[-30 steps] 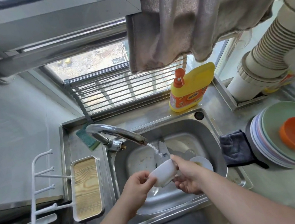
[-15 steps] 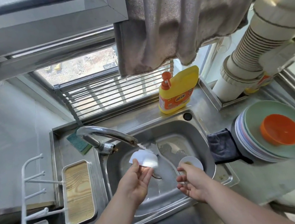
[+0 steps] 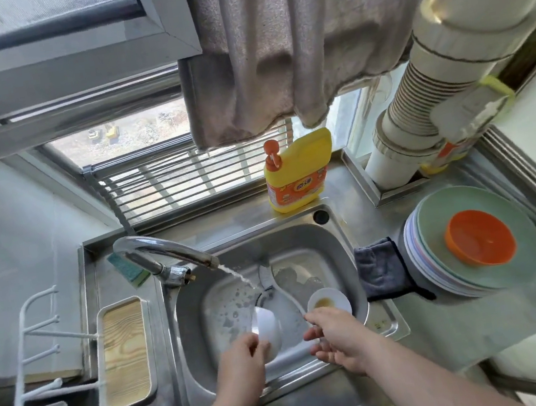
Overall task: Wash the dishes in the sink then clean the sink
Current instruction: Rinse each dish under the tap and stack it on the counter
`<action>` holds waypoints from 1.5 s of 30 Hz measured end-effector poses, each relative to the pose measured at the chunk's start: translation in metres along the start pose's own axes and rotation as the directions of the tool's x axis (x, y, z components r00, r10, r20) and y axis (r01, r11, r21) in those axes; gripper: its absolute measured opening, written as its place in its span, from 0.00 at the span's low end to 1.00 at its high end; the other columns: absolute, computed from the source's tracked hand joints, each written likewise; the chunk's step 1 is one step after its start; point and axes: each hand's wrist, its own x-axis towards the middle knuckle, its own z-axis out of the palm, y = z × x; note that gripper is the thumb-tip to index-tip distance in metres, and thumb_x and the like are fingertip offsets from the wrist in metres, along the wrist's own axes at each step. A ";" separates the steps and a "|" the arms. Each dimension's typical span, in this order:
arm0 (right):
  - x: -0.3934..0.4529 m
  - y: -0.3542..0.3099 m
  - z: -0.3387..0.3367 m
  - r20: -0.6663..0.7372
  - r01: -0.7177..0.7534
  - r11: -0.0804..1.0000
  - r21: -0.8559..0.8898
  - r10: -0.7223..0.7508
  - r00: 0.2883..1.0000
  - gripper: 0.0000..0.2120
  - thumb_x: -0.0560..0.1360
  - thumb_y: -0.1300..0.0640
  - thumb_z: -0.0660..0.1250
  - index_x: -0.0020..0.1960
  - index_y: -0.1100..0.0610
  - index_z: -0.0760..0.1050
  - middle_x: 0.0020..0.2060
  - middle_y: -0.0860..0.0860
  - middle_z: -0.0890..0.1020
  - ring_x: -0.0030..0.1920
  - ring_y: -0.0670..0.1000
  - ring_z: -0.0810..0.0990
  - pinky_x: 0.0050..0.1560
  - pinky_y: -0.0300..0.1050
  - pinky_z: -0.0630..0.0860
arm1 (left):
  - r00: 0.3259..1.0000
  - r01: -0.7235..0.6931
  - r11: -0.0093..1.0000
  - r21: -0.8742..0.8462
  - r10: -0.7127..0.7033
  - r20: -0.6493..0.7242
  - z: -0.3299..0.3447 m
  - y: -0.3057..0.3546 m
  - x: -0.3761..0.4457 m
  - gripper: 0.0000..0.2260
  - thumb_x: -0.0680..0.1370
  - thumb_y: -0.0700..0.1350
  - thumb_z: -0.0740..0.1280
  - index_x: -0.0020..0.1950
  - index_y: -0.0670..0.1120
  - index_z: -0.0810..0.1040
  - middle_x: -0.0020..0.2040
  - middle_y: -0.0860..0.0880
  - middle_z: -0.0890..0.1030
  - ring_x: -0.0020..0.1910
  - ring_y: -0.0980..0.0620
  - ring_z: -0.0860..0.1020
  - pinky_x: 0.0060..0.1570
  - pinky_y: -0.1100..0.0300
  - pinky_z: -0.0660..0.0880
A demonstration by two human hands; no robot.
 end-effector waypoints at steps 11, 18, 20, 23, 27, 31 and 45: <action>-0.038 -0.073 -0.120 -0.083 0.402 0.875 -0.270 -0.437 0.896 0.15 0.77 0.47 0.60 0.57 0.43 0.82 0.47 0.50 0.85 0.46 0.57 0.84 0.48 0.58 0.83 | 0.765 -0.596 0.750 0.287 0.639 -0.083 0.061 0.138 -0.019 0.10 0.81 0.55 0.69 0.62 0.60 0.79 0.63 0.55 0.67 0.61 0.54 0.68 0.61 0.59 0.69; -0.091 -0.115 -0.242 -0.378 0.520 0.801 -0.299 -0.599 0.706 0.16 0.83 0.56 0.59 0.49 0.44 0.84 0.45 0.51 0.84 0.45 0.53 0.81 0.42 0.49 0.81 | 0.874 -0.247 0.812 -0.529 0.423 0.240 0.111 0.281 -0.026 0.16 0.87 0.50 0.62 0.73 0.66 0.72 0.57 0.63 0.82 0.52 0.68 0.80 0.53 0.67 0.76; -0.096 -0.114 -0.266 -0.439 0.491 0.813 -0.313 -0.582 0.685 0.16 0.83 0.55 0.58 0.49 0.44 0.84 0.45 0.53 0.84 0.45 0.55 0.81 0.40 0.50 0.79 | 0.866 -0.209 0.817 -0.537 0.410 0.287 0.135 0.302 -0.020 0.17 0.86 0.51 0.62 0.75 0.64 0.74 0.57 0.56 0.84 0.49 0.58 0.83 0.56 0.56 0.81; -0.089 -0.100 -0.294 -0.516 0.410 0.817 -0.405 -0.575 0.634 0.16 0.80 0.48 0.56 0.52 0.48 0.82 0.45 0.55 0.83 0.48 0.58 0.81 0.45 0.55 0.81 | 0.881 -0.124 0.862 -0.492 0.324 0.346 0.161 0.321 -0.019 0.18 0.82 0.51 0.65 0.72 0.63 0.76 0.54 0.53 0.85 0.46 0.51 0.86 0.56 0.45 0.84; -0.072 -0.080 -0.313 -0.517 0.325 0.780 -0.535 -0.607 0.604 0.19 0.78 0.44 0.52 0.48 0.55 0.76 0.39 0.54 0.80 0.44 0.60 0.81 0.45 0.65 0.82 | 0.904 -0.178 0.912 -0.369 0.299 0.304 0.178 0.328 -0.022 0.17 0.80 0.51 0.65 0.44 0.76 0.77 0.41 0.53 0.85 0.46 0.47 0.85 0.44 0.40 0.85; -0.072 -0.080 -0.313 -0.554 0.243 0.772 -0.587 -0.603 0.574 0.13 0.83 0.52 0.56 0.47 0.49 0.77 0.40 0.51 0.82 0.45 0.59 0.82 0.45 0.56 0.78 | 0.907 -0.177 0.921 -0.347 0.290 0.306 0.183 0.324 -0.017 0.22 0.81 0.48 0.65 0.44 0.80 0.75 0.41 0.53 0.85 0.47 0.46 0.84 0.45 0.42 0.85; 0.005 -0.089 -0.096 0.280 0.542 0.241 -0.805 -0.652 0.705 0.20 0.82 0.51 0.55 0.71 0.52 0.75 0.60 0.50 0.76 0.59 0.50 0.76 0.65 0.46 0.73 | 0.945 0.310 0.911 -0.271 -0.264 0.192 0.128 0.091 0.068 0.17 0.77 0.36 0.64 0.59 0.53 0.82 0.48 0.49 0.85 0.46 0.48 0.82 0.52 0.43 0.81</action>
